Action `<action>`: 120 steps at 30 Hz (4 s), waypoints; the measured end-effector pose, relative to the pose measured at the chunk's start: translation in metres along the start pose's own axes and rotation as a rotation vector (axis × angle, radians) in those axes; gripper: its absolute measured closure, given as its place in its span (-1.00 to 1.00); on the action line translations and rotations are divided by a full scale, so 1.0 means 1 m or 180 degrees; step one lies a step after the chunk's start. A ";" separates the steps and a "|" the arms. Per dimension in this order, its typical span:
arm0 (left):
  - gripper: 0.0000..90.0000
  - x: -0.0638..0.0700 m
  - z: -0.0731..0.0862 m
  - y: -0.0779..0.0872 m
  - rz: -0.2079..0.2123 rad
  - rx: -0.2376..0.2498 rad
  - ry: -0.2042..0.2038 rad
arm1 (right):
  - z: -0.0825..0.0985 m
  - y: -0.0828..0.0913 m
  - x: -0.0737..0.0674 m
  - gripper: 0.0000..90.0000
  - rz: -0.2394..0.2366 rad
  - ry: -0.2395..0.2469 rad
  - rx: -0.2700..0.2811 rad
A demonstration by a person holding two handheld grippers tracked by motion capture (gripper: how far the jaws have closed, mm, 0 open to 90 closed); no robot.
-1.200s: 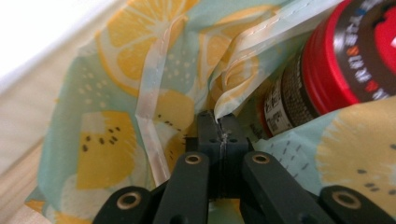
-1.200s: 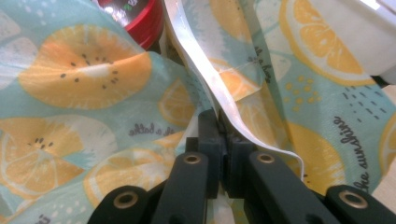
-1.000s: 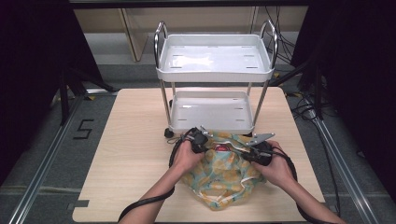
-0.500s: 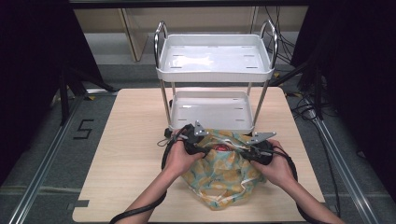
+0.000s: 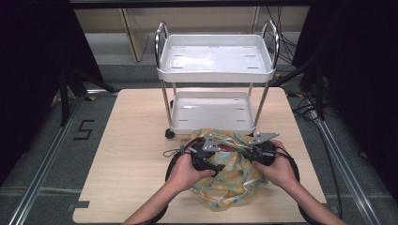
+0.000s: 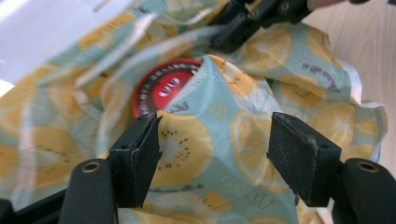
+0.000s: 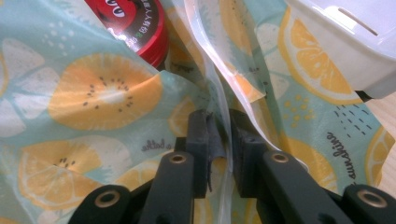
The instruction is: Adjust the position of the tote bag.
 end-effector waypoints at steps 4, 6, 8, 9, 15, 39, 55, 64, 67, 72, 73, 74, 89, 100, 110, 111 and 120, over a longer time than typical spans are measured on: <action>0.00 0.000 0.004 -0.005 -0.0052 -0.0024 -0.0019 | 0.000 0.004 0.001 0.75 -0.0036 -0.0012 -0.0047; 0.19 0.000 0.006 -0.006 -0.0077 -0.0061 -0.0071 | -0.002 0.002 0.002 0.74 0.0002 -0.0025 0.0036; 0.36 0.003 0.008 -0.008 -0.0094 -0.0077 -0.0065 | -0.001 0.005 0.001 0.73 -0.0041 -0.0024 -0.0028; 0.45 0.003 0.009 -0.009 -0.0109 -0.0086 -0.0076 | -0.003 0.001 0.001 0.73 0.0018 -0.0049 0.0089; 0.97 0.008 0.015 -0.012 -0.0068 -0.0208 -0.0026 | -0.003 0.006 0.002 0.72 -0.0027 0.0018 0.0016; 0.99 0.042 0.057 -0.027 0.0408 -0.0671 0.0050 | -0.007 -0.007 0.003 0.88 0.0025 -0.0024 0.0094; 0.18 0.052 0.010 0.009 0.0400 -0.0159 -0.0315 | -0.004 -0.007 0.002 0.84 -0.0027 -0.0010 -0.0030; 0.18 -0.004 -0.020 0.027 -0.0254 0.0322 -0.0151 | -0.006 -0.002 -0.001 0.80 -0.0023 -0.0001 -0.0009; 0.28 -0.019 -0.008 0.016 -0.0237 0.0234 -0.0035 | -0.007 -0.001 -0.001 0.80 -0.0034 -0.0006 0.0004; 0.64 -0.033 0.011 0.007 -0.0259 0.0078 0.0089 | -0.006 -0.002 -0.002 0.82 -0.0047 0.0013 -0.0012; 0.69 -0.036 0.012 0.006 -0.0278 0.0091 0.0116 | -0.006 -0.002 -0.002 0.83 -0.0045 0.0023 -0.0013; 0.76 -0.039 0.014 0.007 -0.0318 0.0081 0.0136 | -0.006 -0.002 -0.002 0.83 -0.0048 0.0023 -0.0015; 0.99 -0.064 0.025 -0.007 -0.0517 0.0053 0.0496 | -0.002 -0.011 -0.006 0.94 -0.0044 -0.0081 0.0023; 0.99 -0.071 0.039 -0.020 -0.0560 -0.0273 0.0508 | 0.006 -0.015 -0.006 0.96 -0.0078 -0.0004 -0.0135; 0.91 -0.067 0.051 -0.024 -0.0536 -0.0438 0.0484 | 0.010 -0.010 -0.010 0.80 -0.0159 0.0031 -0.0240; 0.85 -0.064 0.049 -0.021 -0.0541 -0.0357 0.0496 | 0.010 -0.009 -0.010 0.74 -0.0161 0.0021 -0.0236; -0.02 -0.041 0.032 0.008 -0.0476 0.0020 0.0302 | 0.009 0.004 -0.011 0.32 -0.0124 0.0018 -0.0023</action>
Point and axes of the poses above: each handheld gripper's, and its own axes: y roughly backward along the jaws, z roughly out of its underside, x roughly to its right, the point moved 9 cm from there along -y, roughly forward along the jaws, and after that the axes turned 15 degrees about z, right-handed, at the moved point
